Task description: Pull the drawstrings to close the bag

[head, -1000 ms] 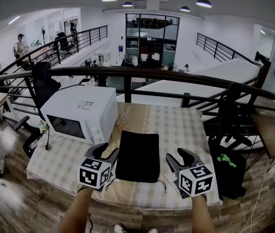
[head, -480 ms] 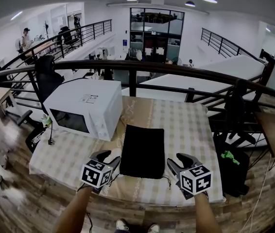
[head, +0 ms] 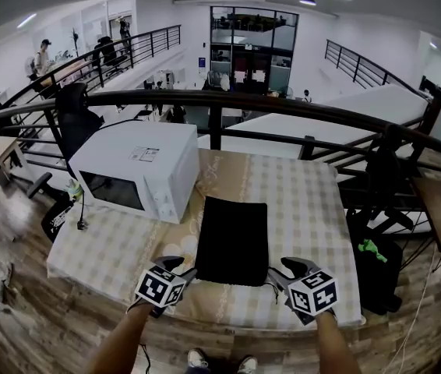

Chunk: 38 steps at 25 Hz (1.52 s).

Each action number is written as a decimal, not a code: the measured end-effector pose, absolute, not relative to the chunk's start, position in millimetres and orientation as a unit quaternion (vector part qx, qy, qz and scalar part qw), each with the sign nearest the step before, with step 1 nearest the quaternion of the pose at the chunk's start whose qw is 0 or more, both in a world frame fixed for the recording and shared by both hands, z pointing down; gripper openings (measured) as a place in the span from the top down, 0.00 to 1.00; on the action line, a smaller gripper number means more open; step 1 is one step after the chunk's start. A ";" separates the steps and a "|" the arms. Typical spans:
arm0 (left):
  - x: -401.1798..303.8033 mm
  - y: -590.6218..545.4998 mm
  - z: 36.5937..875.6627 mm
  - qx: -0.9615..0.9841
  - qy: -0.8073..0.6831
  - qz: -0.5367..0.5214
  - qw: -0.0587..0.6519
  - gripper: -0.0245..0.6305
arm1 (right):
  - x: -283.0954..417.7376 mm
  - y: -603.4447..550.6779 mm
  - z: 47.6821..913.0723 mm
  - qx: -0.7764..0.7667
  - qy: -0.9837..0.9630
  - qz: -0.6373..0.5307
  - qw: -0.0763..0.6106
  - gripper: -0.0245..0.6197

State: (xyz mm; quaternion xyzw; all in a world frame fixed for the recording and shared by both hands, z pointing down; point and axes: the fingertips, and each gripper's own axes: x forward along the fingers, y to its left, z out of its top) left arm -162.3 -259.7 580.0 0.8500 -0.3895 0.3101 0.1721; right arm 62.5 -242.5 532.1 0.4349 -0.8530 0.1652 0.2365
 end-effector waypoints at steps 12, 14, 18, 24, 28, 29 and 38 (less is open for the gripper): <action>-160.0 -246.2 629.6 0.846 -0.337 0.365 0.196 0.66 | 59.7 -233.1 591.0 0.390 -0.849 0.188 0.303 0.68; -158.7 -243.6 637.2 0.845 -0.324 0.378 0.196 0.66 | 59.9 -231.2 600.4 0.378 -0.849 0.191 0.317 0.68; -158.6 -240.4 650.8 0.839 -0.304 0.408 0.191 0.65 | 59.7 -227.8 617.7 0.362 -0.845 0.199 0.340 0.68; -158.6 -241.1 664.5 0.834 -0.288 0.431 0.191 0.65 | 60.4 -223.2 640.4 0.346 -0.840 0.209 0.362 0.68; -156.8 -242.2 670.6 0.831 -0.276 0.443 0.193 0.66 | 62.0 -220.6 651.7 0.333 -0.839 0.208 0.376 0.68; -156.5 -242.8 671.7 0.830 -0.274 0.445 0.194 0.66 | 61.6 -220.1 654.2 0.329 -0.839 0.207 0.381 0.68; -151.9 -246.5 678.9 0.823 -0.251 0.469 0.198 0.68 | 61.6 -221.9 669.3 0.314 -0.836 0.201 0.402 0.71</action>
